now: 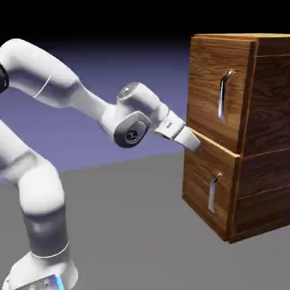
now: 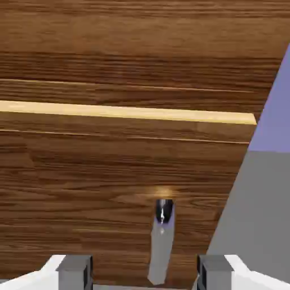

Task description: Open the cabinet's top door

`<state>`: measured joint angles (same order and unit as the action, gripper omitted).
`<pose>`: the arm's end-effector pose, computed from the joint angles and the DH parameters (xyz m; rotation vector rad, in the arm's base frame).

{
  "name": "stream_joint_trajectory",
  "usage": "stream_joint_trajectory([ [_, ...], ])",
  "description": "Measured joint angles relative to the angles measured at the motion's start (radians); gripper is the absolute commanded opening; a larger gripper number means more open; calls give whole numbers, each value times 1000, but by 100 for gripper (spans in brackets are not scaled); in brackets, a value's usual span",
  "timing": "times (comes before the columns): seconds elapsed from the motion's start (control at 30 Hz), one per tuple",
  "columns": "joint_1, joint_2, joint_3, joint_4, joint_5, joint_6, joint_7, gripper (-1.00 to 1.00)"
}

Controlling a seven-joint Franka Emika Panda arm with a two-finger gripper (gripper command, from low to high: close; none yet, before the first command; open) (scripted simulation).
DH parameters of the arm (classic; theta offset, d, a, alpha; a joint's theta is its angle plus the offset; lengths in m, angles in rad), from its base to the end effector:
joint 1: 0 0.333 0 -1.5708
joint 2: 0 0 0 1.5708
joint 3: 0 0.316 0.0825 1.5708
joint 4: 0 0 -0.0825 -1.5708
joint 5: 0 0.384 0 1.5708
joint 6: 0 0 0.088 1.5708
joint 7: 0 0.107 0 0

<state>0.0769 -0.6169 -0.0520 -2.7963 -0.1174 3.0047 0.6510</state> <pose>0.3845 0.0174 0.4782 -2.5884 0.6891 -1.1203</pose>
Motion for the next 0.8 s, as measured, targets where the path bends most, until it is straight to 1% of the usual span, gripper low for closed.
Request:
stream_joint_trajectory([
  [0.8, 577, -417, -463, 122, -1044, -288, -800, 0],
])
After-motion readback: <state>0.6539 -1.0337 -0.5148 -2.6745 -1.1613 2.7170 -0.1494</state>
